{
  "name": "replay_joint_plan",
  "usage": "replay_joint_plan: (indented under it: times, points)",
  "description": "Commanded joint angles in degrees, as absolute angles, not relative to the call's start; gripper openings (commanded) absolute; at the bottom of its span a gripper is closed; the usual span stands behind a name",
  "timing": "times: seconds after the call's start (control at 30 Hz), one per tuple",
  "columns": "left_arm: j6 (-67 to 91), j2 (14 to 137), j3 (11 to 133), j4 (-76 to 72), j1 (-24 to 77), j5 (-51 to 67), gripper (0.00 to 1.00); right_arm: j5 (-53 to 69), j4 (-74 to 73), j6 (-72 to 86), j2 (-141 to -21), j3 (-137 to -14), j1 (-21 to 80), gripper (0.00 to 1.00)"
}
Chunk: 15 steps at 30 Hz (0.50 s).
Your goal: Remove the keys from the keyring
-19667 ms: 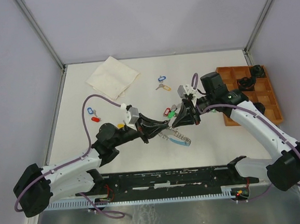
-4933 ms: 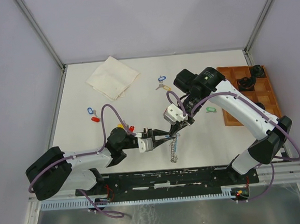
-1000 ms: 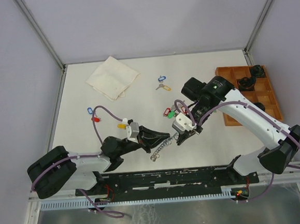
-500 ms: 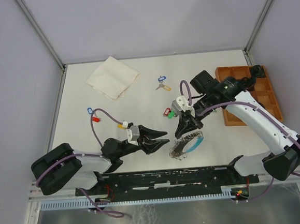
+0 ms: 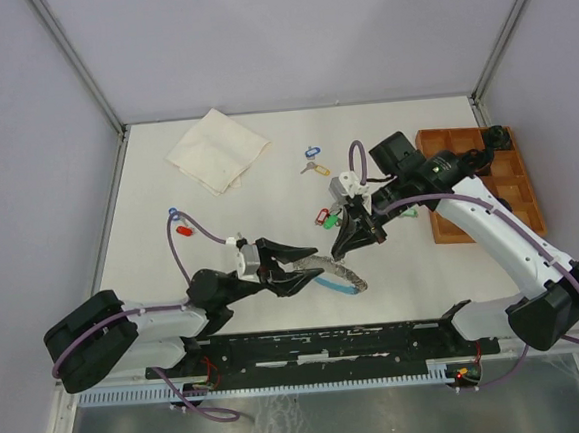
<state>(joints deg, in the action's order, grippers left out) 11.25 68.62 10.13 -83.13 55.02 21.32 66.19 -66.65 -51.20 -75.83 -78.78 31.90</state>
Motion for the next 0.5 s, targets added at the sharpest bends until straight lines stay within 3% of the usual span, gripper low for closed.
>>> replay_joint_plan:
  times: [0.0, 0.47]
  points:
    - [11.26, 67.68, 12.35, -82.56, 55.41, 21.10, 0.53, 70.25, -62.97, -48.44, -73.74, -78.14, 31.30, 0.01]
    - [14.30, 69.36, 15.95, -73.91, 59.28, 12.68, 0.39, 70.31, -60.12, -45.84, -73.74, -76.66, 30.39, 0.01]
